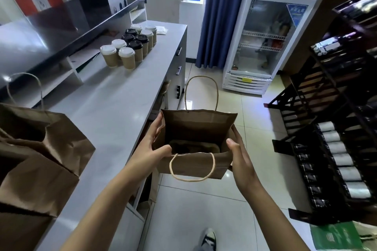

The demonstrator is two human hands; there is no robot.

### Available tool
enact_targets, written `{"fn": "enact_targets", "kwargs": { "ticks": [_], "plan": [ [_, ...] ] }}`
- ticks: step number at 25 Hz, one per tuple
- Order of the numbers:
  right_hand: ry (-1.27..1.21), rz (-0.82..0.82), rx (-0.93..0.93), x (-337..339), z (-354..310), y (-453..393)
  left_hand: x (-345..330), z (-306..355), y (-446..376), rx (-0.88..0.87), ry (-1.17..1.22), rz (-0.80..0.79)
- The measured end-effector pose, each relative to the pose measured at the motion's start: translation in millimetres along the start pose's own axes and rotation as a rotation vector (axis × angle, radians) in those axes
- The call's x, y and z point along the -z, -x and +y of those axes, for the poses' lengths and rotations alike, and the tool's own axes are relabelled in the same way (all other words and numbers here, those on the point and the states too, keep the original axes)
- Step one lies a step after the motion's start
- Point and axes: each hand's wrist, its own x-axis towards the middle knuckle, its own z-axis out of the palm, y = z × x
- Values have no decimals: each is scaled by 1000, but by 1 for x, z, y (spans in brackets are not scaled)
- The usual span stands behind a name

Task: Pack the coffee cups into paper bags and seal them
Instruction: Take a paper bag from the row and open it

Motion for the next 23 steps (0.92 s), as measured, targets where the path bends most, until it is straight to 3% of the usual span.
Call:
{"fn": "enact_targets", "kwargs": {
  "ticks": [14,23],
  "plan": [
    [-35,-184,11,50,-23,-233,-54,30,-181,78,-64,157],
    [-16,-229,19,43,-41,-366,-47,39,-307,41,-90,193]
  ]
}}
